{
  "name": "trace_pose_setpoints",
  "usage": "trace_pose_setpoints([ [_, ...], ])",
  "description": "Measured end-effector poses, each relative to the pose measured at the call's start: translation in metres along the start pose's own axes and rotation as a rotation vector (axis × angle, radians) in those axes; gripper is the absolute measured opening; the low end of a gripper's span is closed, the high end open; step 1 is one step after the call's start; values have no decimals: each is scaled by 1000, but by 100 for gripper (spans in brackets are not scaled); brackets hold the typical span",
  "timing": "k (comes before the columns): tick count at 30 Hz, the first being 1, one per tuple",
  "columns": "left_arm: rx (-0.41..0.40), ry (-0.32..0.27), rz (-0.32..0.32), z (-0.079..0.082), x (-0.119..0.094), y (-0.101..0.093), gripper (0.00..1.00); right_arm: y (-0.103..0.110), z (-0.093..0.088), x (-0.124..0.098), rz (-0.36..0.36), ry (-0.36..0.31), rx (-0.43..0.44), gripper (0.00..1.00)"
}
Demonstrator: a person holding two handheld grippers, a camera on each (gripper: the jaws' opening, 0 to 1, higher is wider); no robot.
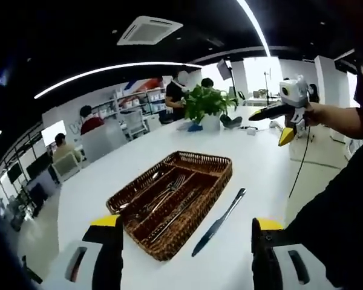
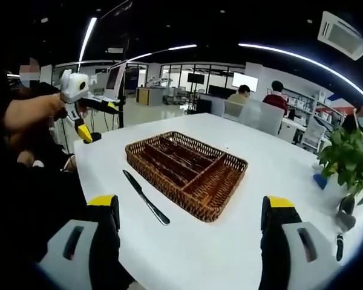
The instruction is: Arrange the knives, forks, and spoons in their matching storage slots by inserting each utensil handle-first until every utensil is classified and aligned in the correct compartment
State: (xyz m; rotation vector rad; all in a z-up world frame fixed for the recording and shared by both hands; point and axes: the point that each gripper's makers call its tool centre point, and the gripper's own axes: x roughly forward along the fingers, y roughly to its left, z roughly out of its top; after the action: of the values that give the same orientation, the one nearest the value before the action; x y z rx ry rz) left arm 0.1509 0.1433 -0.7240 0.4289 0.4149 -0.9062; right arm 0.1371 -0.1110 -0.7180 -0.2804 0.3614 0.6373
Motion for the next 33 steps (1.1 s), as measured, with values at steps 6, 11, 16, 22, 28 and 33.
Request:
trace_pose_setpoints([
  [6,114,136,-141,-20,20,-16,97,1,-1,0,2,-2,1,100],
  [11,195,185,-186,-26,32,-20,84,1,-2,0,2,4,0,100],
  [16,292,251,-224,-31,43,-22,83,-3,0,-1,-3,-3,3,100],
  [22,312,251,-280,-22,52,-33,73,-7,-2,-3,-9,-1,6,100],
  [28,338,314,-376,-36,60,-49,61,-10,-5,-4,-15,0,14,100],
  [33,349,387,-400,-58,74,-46,54,-12,-8,-4,-16,2,19,100],
])
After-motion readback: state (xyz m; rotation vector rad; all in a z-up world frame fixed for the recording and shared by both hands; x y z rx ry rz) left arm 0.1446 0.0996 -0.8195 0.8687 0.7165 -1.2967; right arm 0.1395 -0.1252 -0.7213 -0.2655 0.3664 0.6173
